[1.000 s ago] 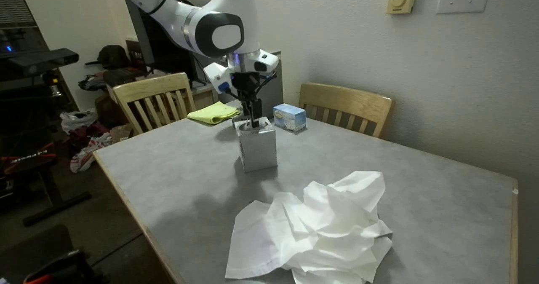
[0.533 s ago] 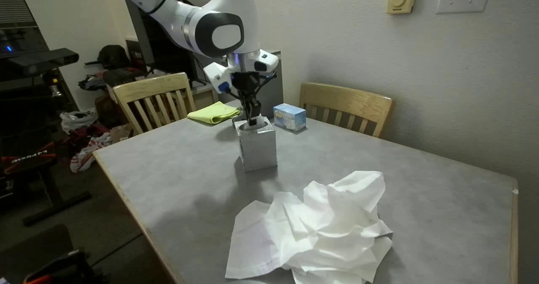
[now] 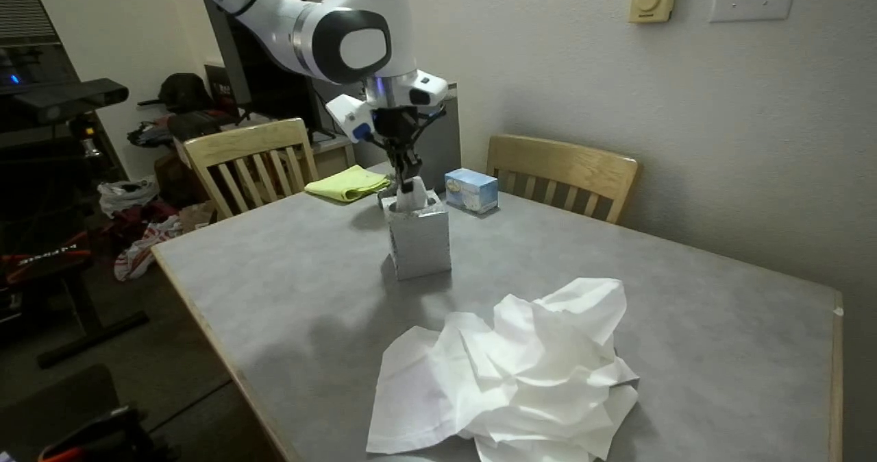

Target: Take a piece of tissue out of the tissue box and put it on the pile of tissue on the table

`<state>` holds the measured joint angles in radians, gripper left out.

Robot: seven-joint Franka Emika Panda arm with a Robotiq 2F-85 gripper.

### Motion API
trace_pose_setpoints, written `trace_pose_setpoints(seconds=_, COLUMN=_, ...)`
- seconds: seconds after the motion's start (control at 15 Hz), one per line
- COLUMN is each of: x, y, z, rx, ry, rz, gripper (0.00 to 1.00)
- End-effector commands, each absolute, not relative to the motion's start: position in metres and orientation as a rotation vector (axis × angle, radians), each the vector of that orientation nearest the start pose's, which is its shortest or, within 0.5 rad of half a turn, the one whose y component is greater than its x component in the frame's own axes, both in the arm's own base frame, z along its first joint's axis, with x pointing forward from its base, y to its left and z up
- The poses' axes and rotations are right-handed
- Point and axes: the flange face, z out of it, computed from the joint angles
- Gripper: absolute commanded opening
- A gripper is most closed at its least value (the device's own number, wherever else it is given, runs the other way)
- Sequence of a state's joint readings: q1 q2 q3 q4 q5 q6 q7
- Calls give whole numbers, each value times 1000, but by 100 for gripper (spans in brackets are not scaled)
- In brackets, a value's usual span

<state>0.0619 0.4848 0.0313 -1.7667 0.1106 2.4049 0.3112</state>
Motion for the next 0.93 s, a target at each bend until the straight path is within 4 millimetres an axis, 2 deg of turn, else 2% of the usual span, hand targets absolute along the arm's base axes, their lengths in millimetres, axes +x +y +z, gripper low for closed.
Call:
trace_pose_setpoints(seconds=0.0, x=655, y=79, z=356, rx=-3094, ry=235, rz=-218, gripper=0)
trace_pose_setpoints(seconds=0.27, x=643, y=94, z=419, rx=-3192, ry=121, rz=-272, gripper=0)
trace_pose_setpoints(seconds=0.47, x=639, y=96, z=467, rx=-3214, ry=100, rz=-434, gripper=0)
trace_pose_setpoints(seconds=0.67, x=638, y=96, z=504, rx=-3209, ry=106, rz=-588, gripper=0)
trace_pose_setpoints(seconds=0.87, x=636, y=96, z=531, rx=-3207, ry=89, rz=-704, gripper=0)
